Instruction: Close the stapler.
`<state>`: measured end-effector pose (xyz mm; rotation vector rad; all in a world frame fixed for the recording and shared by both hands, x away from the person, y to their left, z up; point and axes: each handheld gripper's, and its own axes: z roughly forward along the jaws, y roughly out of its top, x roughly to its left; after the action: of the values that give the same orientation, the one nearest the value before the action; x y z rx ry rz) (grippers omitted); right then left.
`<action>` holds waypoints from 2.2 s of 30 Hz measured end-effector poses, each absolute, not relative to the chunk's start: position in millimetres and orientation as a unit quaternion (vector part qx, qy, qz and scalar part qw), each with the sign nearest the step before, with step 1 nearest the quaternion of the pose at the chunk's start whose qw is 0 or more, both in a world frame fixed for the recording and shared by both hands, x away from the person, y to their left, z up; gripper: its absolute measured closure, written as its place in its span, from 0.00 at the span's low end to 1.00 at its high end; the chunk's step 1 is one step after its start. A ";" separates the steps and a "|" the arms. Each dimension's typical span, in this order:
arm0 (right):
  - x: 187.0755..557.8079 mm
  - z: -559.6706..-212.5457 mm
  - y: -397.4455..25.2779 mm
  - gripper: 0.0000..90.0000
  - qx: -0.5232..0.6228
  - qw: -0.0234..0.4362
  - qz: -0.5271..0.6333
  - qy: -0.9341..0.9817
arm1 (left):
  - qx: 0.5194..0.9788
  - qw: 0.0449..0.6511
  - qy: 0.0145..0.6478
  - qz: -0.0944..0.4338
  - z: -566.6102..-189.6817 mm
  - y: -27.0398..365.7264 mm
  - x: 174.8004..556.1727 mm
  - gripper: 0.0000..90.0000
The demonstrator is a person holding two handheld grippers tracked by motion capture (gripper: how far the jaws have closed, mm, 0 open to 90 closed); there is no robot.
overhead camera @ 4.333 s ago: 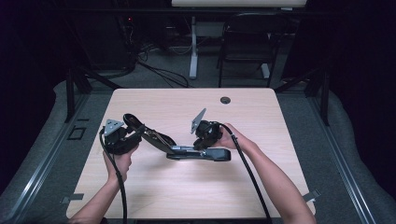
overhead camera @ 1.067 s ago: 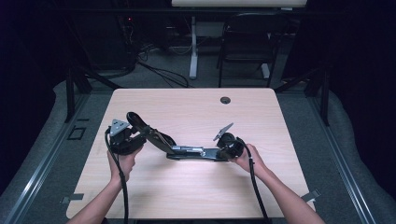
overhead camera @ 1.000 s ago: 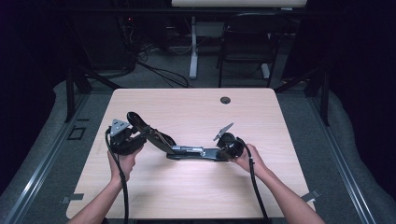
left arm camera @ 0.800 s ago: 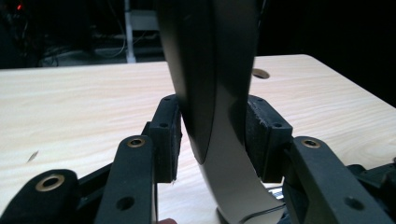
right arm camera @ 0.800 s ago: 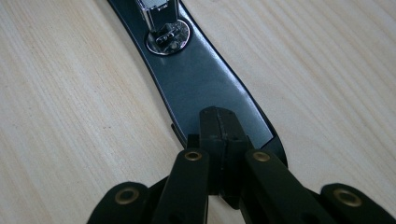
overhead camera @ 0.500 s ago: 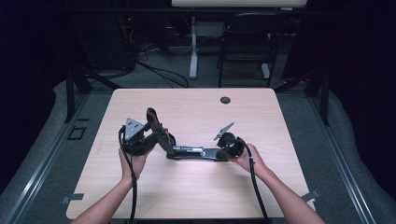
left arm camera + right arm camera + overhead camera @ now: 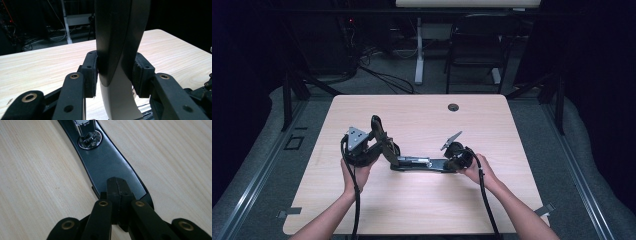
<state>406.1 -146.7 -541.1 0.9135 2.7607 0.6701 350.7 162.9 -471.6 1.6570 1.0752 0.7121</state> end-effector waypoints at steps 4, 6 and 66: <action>406.0 -541.1 -146.6 1.00 0.306 0.079 0.224 0.922 | 0.687 0.495 0.440 0.299 -471.0 159.5 350.1 0.68; 406.2 -540.8 -146.6 1.00 0.305 0.080 0.221 0.923 | 0.687 0.495 0.437 0.303 -471.3 156.5 349.4 0.68; 405.8 -541.5 -148.1 1.00 0.313 0.076 0.228 0.919 | 0.743 0.456 0.385 0.302 -477.7 105.6 347.9 0.60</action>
<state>405.8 -148.1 -541.5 0.9382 2.7546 0.6841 347.9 105.6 -477.7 1.8324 0.9501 0.7455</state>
